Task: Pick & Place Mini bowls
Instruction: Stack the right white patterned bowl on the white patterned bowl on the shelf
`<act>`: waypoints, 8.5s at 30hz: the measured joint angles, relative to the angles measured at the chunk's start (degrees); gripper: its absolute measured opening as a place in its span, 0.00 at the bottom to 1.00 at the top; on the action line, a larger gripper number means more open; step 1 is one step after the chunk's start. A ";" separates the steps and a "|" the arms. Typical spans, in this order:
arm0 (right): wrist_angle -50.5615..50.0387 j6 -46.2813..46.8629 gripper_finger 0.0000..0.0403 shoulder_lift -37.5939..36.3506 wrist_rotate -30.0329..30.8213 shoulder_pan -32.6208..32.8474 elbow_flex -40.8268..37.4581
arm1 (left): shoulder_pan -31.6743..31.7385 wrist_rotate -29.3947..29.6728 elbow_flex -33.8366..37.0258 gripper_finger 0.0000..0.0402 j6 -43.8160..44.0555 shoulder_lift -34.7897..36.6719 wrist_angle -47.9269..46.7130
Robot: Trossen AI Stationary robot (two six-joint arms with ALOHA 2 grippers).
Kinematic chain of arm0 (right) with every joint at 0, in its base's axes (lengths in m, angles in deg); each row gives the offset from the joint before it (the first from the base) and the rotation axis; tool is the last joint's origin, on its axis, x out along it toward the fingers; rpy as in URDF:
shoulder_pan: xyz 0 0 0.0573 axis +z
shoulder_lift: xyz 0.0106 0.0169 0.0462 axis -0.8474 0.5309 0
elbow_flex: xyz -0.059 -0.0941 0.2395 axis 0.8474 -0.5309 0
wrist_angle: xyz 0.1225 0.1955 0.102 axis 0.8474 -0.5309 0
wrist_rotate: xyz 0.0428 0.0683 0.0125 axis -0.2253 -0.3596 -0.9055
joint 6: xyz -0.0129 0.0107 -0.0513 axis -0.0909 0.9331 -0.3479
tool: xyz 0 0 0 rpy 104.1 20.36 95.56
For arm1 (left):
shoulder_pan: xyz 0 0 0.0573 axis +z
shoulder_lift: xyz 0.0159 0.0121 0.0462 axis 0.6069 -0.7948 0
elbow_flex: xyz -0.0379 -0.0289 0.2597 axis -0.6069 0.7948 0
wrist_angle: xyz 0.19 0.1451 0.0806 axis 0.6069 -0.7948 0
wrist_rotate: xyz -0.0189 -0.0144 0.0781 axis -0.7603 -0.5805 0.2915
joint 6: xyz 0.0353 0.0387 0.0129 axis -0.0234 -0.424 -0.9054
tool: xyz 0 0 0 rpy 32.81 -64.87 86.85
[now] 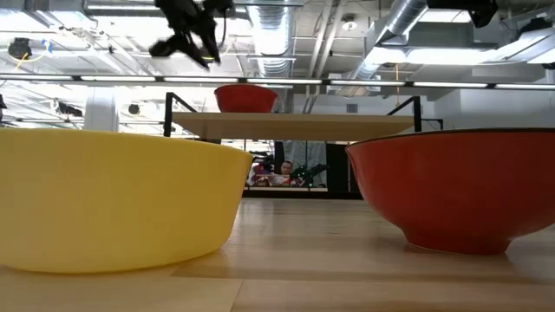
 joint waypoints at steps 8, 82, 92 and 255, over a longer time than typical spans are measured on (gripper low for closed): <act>-0.04 4.32 0.24 0.07 -5.75 0.00 0.00 | -18.99 10.27 0.26 0.29 -4.28 6.91 0.30; -28.67 92.75 0.48 46.65 -45.34 23.89 12.29 | -37.68 15.74 32.03 0.29 -7.38 29.09 28.70; -21.36 102.01 0.47 46.56 -40.00 27.26 6.67 | -37.69 15.74 32.03 0.29 -7.38 29.09 29.11; 65.46 -75.35 0.00 63.86 37.73 -22.00 46.24 | -24.27 26.88 31.97 0.29 -57.59 12.99 79.10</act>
